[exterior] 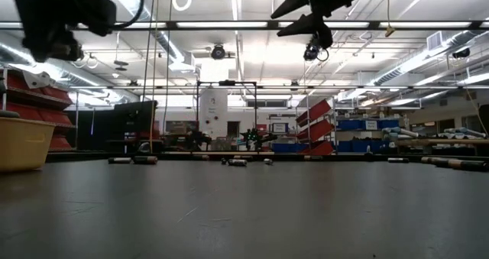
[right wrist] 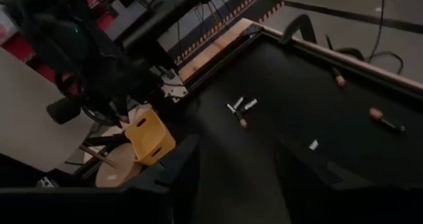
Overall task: Sort batteries
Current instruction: Put the black battery into the yellow bin, then put the silver battery into the green bin
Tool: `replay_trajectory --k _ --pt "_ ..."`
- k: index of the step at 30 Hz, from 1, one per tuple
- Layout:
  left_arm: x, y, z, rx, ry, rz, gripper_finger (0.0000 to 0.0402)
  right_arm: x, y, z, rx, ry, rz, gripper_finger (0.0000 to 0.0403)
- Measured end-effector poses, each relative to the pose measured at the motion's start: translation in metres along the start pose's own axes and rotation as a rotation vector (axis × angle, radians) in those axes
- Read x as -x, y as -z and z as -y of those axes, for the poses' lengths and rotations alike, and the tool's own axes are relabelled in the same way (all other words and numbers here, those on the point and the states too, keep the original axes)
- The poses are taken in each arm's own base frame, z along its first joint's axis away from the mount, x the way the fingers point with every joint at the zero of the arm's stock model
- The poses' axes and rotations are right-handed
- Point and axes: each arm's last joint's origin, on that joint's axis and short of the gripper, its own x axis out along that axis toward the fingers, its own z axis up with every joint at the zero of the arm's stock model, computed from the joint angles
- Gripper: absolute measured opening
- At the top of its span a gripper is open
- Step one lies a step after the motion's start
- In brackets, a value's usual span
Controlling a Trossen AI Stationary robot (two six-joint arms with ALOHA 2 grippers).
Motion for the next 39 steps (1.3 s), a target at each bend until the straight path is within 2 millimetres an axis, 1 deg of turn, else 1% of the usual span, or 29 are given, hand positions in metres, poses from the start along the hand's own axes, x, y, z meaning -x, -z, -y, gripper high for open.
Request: replay_trajectory --k 4,9,14,19,22,26,33,36,39 --pt "-0.018 0.008 -0.007 0.032 -0.013 -0.068 0.0063 -0.004 -0.005 0.003 0.005 -0.017 0.033 0.0176" --pt "-0.054 0.015 -0.023 0.104 -0.083 -0.121 0.0063 -0.004 -0.009 0.003 0.006 -0.039 0.067 0.0173" --pt "-0.087 0.019 -0.035 0.159 -0.063 -0.112 0.0063 -0.004 -0.009 0.002 0.007 -0.046 0.063 0.0172" --pt "-0.107 0.022 -0.041 0.2 -0.046 -0.08 0.0063 -0.004 -0.01 0.004 -0.005 -0.051 0.061 0.0171" --pt "-0.114 0.023 -0.044 0.234 -0.045 -0.067 0.0074 -0.004 -0.011 0.006 -0.02 -0.06 0.056 0.0171" --pt "-0.117 0.025 -0.046 0.291 -0.048 -0.069 0.0116 -0.003 -0.013 0.009 -0.035 -0.061 0.062 0.0171" --pt "-0.117 0.025 -0.045 0.295 -0.031 -0.08 0.0178 -0.003 -0.015 0.01 -0.032 -0.064 0.07 0.0171" --pt "-0.117 0.025 -0.044 0.301 -0.017 -0.1 0.019 -0.003 -0.015 0.01 -0.033 -0.065 0.07 0.0171" --pt "-0.108 0.023 -0.039 0.303 0.003 -0.117 0.0189 -0.003 -0.015 0.01 -0.043 -0.065 0.071 0.0171"
